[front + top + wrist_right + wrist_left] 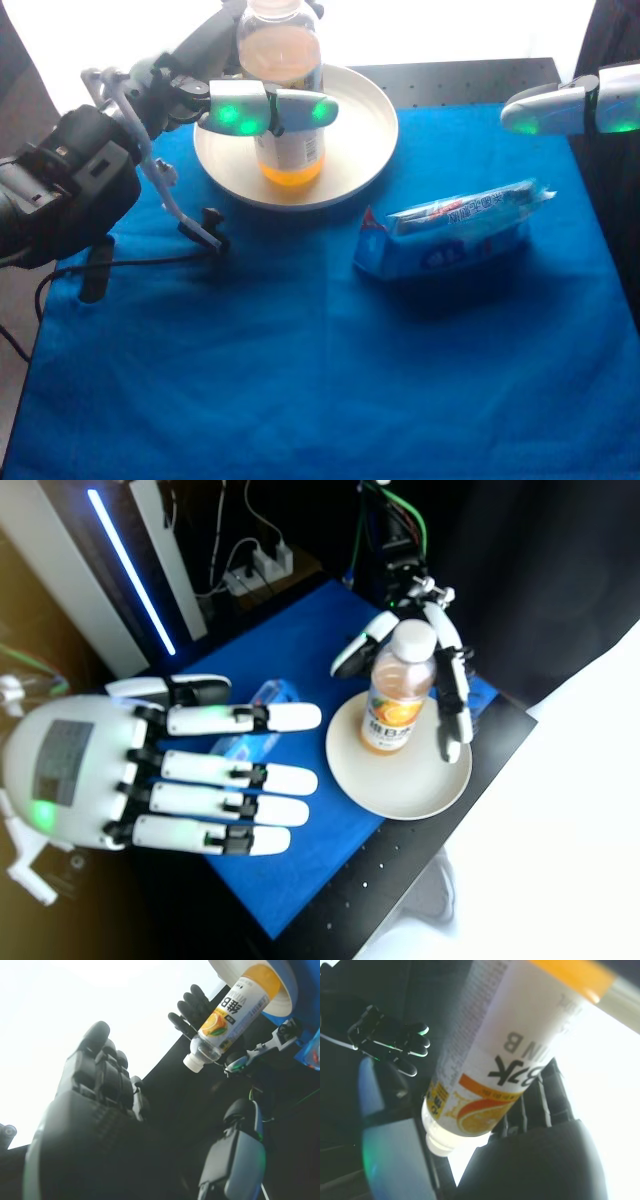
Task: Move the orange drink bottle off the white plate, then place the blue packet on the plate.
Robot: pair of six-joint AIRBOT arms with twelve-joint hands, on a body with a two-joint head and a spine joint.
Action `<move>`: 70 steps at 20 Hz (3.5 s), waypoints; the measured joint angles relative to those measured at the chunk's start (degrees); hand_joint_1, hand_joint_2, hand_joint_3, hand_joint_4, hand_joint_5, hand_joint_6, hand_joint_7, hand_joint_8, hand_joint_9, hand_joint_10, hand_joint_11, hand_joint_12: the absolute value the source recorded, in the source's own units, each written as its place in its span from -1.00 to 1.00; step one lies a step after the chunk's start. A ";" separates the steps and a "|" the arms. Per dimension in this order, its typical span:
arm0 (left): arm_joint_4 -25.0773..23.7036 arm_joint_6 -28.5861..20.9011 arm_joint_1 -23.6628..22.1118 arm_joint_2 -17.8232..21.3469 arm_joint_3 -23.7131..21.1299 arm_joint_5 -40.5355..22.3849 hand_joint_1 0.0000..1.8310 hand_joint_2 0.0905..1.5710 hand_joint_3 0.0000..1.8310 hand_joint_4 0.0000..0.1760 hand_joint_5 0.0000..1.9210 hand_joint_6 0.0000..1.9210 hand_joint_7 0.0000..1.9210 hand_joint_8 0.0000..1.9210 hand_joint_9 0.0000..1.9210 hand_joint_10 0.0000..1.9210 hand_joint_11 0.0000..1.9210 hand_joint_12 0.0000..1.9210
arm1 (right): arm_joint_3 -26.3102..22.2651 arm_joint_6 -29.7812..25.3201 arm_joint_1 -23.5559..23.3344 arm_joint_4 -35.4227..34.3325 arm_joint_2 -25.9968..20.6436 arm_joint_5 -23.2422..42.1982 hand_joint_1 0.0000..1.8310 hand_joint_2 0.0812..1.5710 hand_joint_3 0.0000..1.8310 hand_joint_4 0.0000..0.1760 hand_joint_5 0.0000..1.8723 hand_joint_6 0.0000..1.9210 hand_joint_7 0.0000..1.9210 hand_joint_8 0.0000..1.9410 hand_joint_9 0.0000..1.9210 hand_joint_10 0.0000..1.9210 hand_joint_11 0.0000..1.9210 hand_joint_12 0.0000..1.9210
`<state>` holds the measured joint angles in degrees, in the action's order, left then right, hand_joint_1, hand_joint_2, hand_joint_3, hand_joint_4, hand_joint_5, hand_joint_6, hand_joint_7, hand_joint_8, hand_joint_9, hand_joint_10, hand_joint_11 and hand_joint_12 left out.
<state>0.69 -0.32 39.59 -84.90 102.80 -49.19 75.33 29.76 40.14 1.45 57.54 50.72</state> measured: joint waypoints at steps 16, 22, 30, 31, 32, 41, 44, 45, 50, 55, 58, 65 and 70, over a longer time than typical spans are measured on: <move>-2.64 -7.08 0.04 1.22 -1.05 -3.10 0.64 0.28 -1.00 -1.00 0.04 -0.21 0.22 -0.46 0.27 -0.31 -0.11 0.49 | -0.24 0.02 0.00 0.04 0.13 0.44 -0.35 -0.12 -1.00 0.88 -1.00 -1.00 -0.82 -1.00 -0.82 -1.00 -1.00 -0.28; -2.73 -8.20 0.04 4.81 -5.20 -9.86 0.59 0.45 -0.99 -1.00 -0.21 0.29 -0.20 0.15 -0.06 0.12 -0.28 0.59 | -0.24 0.02 0.00 0.26 0.50 0.46 -0.31 -0.08 -1.00 0.87 -0.99 -1.00 -0.83 -1.00 -0.80 -1.00 -1.00 -0.13; -4.74 -8.50 3.34 8.09 -12.68 -17.81 0.62 0.39 -1.00 -1.00 -0.05 0.18 -0.11 0.02 -0.01 -0.05 -0.19 0.57 | -0.24 0.02 0.00 0.02 0.50 0.44 -0.30 -0.10 -1.00 0.93 -0.97 -1.00 -0.77 -1.00 -0.75 -1.00 -1.00 -0.05; -4.87 -8.52 3.93 8.68 -13.46 -18.88 0.61 0.47 -1.00 -1.00 -0.15 0.32 -0.22 0.15 -0.15 0.13 -0.30 0.67 | -0.24 0.00 0.00 0.04 0.50 0.44 -0.30 -0.10 -1.00 0.98 -0.98 -1.00 -0.78 -1.00 -0.77 -1.00 -1.00 -0.04; -4.87 -8.63 4.31 9.11 -14.27 -19.50 0.60 0.50 -1.00 -1.00 -0.20 0.38 -0.29 0.20 -0.21 0.22 -0.32 0.73 | -0.24 0.00 0.00 0.07 0.50 0.46 -0.29 -0.09 -1.00 0.96 -0.98 -1.00 -0.78 -1.00 -0.78 -1.00 -1.00 -0.08; -5.42 -9.64 9.18 11.02 -18.71 -22.29 0.61 0.44 -1.00 -1.00 -0.10 0.26 -0.17 0.08 -0.09 0.14 -0.27 0.71 | -0.09 0.00 0.00 0.00 1.44 0.39 -0.37 -0.04 -0.99 0.99 -1.00 -1.00 -0.78 -0.99 -0.81 -0.99 -1.00 -0.24; -5.64 -9.73 10.16 11.04 -18.69 -21.66 0.62 0.39 -1.00 -1.00 -0.03 0.11 -0.07 -0.01 -0.02 0.05 -0.23 0.63 | -0.04 0.00 0.00 -0.13 1.66 0.44 -0.32 -0.06 -1.00 0.93 -1.00 -1.00 -0.77 -1.00 -0.81 -1.00 -1.00 -0.30; -5.25 -9.79 10.47 11.02 -18.69 -21.53 0.52 0.40 -1.00 -1.00 -0.03 0.12 -0.09 0.07 -0.04 0.17 -0.23 0.19 | -0.04 0.00 0.00 -0.07 1.66 0.44 -0.31 -0.06 -1.00 0.98 -1.00 -1.00 -0.77 -1.00 -0.81 -1.00 -1.00 -0.30; -4.59 -9.97 10.88 10.73 -18.40 -20.90 0.49 0.42 -1.00 -1.00 -0.08 0.19 -0.14 0.15 -0.02 0.20 0.00 -0.29 | -0.04 0.00 0.00 -0.15 1.73 0.39 -0.31 -0.07 -1.00 0.88 -1.00 -1.00 -0.78 -1.00 -0.82 -1.00 -1.00 -0.29; -3.13 -10.10 12.33 10.12 -17.84 -20.20 0.62 0.37 -1.00 -1.00 -0.14 0.09 -0.06 0.06 0.07 -0.07 -0.04 0.48 | 0.02 -0.15 0.00 -0.17 1.73 0.42 -0.33 -0.09 -1.00 0.89 -1.00 -1.00 -0.79 -1.00 -0.83 -1.00 -1.00 -0.31; -2.19 -10.82 12.96 9.40 -17.46 -19.61 0.63 0.38 -1.00 -1.00 -0.15 0.16 -0.11 0.07 0.06 -0.06 -0.04 0.51 | 0.02 -0.17 0.00 -0.20 1.84 0.39 -0.33 -0.12 -1.00 0.80 -1.00 -1.00 -0.78 -1.00 -0.82 -1.00 -1.00 -0.33; -1.01 -11.47 13.64 9.29 -17.11 -19.71 0.62 0.41 -1.00 -1.00 -0.16 0.25 -0.18 0.11 -0.01 0.04 -0.10 0.55 | 0.02 -0.20 0.00 -0.15 1.90 0.42 -0.34 -0.09 -1.00 0.79 -1.00 -1.00 -0.79 -1.00 -0.82 -1.00 -1.00 -0.32; -0.26 -11.54 14.21 9.29 -17.29 -20.59 0.62 0.40 -1.00 -1.00 -0.18 0.25 -0.16 0.10 0.01 0.02 -0.10 0.55 | 0.02 -0.20 0.00 -0.15 1.90 0.44 -0.36 -0.12 -1.00 0.82 -1.00 -1.00 -0.78 -1.00 -0.82 -1.00 -1.00 -0.30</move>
<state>0.43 -11.86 53.80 -75.61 85.52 -69.78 75.35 29.56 40.14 1.30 59.44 51.16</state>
